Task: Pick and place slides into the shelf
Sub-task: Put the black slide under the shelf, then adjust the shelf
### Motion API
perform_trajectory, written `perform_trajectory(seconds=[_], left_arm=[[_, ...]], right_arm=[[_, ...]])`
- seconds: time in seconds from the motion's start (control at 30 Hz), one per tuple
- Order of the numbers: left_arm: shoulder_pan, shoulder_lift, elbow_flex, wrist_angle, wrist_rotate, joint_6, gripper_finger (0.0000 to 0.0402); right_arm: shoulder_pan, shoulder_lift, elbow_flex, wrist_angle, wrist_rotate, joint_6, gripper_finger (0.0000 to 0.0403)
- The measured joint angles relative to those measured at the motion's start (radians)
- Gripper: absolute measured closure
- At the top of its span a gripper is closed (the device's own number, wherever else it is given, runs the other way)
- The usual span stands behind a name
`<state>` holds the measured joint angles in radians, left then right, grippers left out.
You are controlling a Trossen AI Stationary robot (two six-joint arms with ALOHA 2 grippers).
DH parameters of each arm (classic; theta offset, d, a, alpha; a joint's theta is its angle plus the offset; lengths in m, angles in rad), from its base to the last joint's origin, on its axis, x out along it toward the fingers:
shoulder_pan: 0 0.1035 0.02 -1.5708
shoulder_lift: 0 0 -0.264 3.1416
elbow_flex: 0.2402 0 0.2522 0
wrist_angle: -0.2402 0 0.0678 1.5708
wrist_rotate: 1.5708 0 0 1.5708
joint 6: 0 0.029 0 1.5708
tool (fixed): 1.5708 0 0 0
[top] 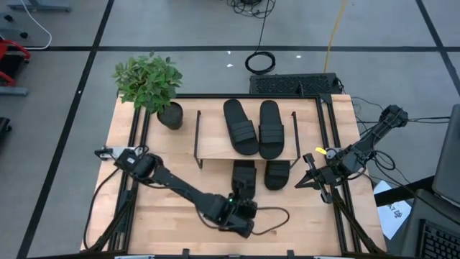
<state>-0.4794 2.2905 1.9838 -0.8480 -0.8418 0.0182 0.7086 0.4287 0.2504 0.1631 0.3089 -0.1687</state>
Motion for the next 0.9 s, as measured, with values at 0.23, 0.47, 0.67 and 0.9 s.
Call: perform_trajectory(seconds=[0.23,0.47,0.67,0.9], left_arm=[[-0.068,-0.003,0.226,-0.467,-0.078,-0.226,0.0015],[-0.097,-0.039,0.266,-0.717,-0.081,-0.43,0.014],[-0.094,-0.188,0.153,-0.727,-0.227,-0.549,0.0313],[-0.082,-0.536,-0.253,-0.72,-0.328,-0.944,0.0391]], right_arm=[[0.0,-0.001,0.0,-0.002,0.001,-0.027,0.0403],[0.0,-0.025,0.027,-0.09,0.036,-0.017,0.0403],[0.003,-0.04,0.088,-0.172,0.078,0.08,0.0403],[0.057,-0.065,0.093,-0.225,0.196,0.079,0.0403]])
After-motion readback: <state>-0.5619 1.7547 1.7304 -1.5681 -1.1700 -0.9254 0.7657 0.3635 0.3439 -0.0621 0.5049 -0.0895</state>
